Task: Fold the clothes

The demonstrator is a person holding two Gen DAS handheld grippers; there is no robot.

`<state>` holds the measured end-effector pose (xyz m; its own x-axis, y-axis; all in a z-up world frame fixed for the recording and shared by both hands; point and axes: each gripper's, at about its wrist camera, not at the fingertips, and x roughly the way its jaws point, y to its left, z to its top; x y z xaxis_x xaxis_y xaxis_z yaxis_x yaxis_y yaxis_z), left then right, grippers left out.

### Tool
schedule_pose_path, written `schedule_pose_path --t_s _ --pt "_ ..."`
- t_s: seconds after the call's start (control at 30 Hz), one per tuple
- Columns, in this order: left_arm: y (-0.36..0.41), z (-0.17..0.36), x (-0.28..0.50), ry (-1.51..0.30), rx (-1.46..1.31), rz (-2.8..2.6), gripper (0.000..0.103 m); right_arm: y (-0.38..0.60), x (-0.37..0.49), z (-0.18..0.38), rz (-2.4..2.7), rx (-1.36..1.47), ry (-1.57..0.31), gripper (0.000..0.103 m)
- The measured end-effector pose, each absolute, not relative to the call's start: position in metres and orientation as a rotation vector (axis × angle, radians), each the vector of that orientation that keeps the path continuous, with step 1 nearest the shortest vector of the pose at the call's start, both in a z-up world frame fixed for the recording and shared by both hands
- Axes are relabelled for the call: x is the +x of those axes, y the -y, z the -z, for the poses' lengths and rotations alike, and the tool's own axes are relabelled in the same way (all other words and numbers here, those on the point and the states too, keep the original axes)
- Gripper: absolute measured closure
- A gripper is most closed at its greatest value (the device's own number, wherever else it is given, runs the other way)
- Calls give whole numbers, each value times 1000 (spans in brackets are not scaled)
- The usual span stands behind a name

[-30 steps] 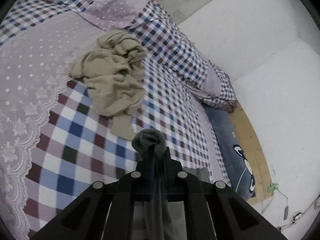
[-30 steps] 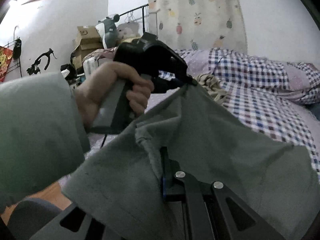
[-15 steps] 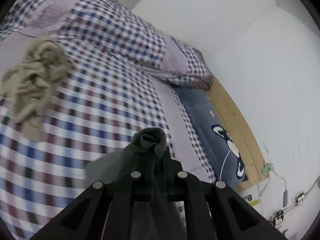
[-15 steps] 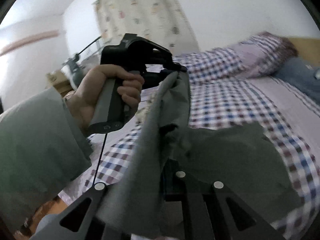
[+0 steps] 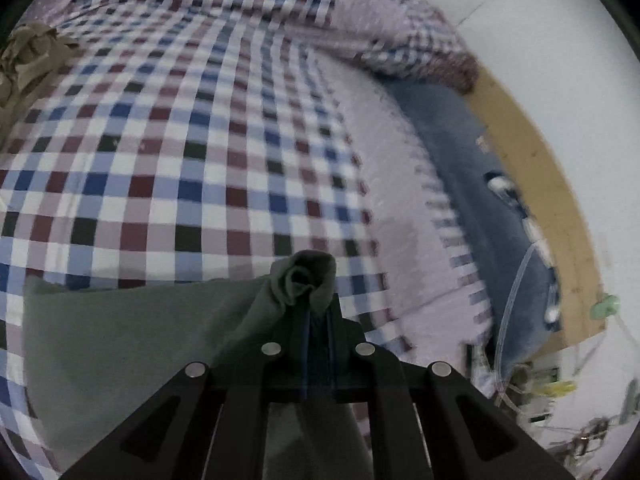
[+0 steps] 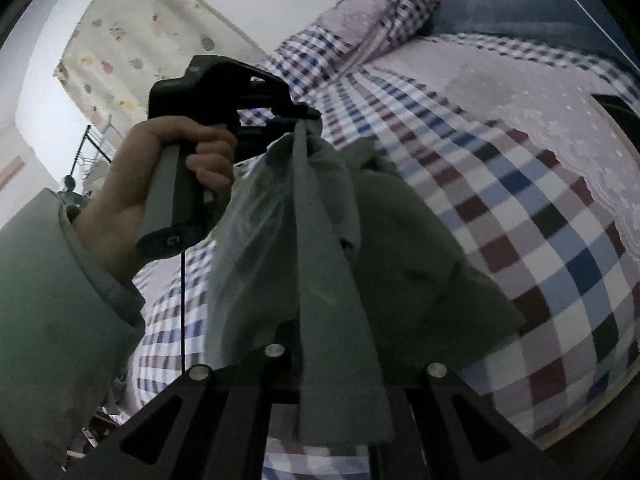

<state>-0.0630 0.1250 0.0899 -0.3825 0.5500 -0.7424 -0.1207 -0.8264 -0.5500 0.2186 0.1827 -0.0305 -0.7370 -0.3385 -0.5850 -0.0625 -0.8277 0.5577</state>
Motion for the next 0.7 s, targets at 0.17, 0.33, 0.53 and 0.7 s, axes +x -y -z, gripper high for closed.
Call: schedule_pose_path --t_s 0.17,0.33,0.53,0.7 --pt "-130 -72 -76 634 -1459 -2184 85 -204 220 43 2682 1161 868 95" --pt "-77 -98 -69 854 -1213 -2095 25 -221 234 41 2730 1254 918 92" --pt "29 -119 -46 785 -1098 -2315 19 -249 262 17 2859 1317 842 91" --pt "76 -80 -26 805 -1176 -2366 19 -259 215 -9 2765 1211 700 61"
